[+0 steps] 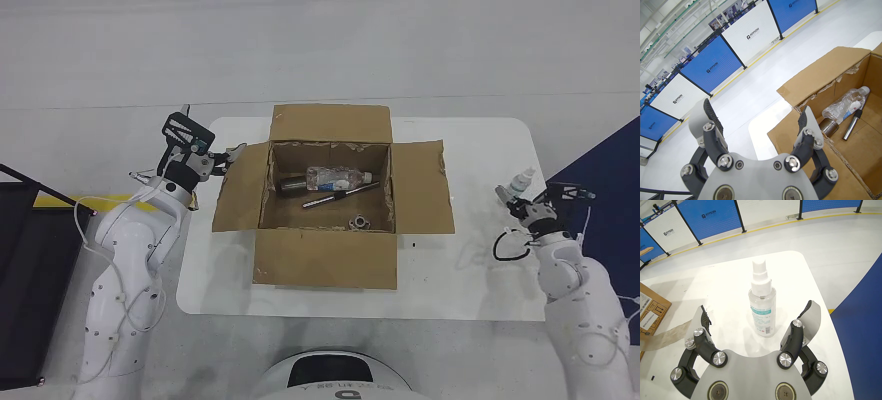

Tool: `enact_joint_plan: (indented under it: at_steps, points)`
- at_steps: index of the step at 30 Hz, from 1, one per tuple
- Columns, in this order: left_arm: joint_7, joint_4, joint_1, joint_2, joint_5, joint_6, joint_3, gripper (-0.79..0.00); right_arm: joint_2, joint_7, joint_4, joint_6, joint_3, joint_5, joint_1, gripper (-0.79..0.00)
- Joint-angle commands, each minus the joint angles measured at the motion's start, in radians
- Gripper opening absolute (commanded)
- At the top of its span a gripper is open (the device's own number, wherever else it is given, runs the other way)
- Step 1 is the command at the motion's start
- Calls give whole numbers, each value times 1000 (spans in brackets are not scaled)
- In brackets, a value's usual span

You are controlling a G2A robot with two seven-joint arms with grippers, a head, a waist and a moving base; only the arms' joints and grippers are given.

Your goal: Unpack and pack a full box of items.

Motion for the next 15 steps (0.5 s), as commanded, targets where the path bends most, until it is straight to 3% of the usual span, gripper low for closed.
enact_joint_plan:
  at_steps: [1, 10, 15]
  points:
    - [0, 0, 0, 0, 0, 0, 0, 0, 1, 20, -11, -8, 7, 20, -3, 0]
    - [0, 0, 0, 0, 0, 0, 0, 0, 3, 127, -66, -35, 25, 116, -11, 0]
    - [0, 0, 0, 0, 0, 0, 0, 0, 10, 243, -118, -86, 72, 256, -31, 0]
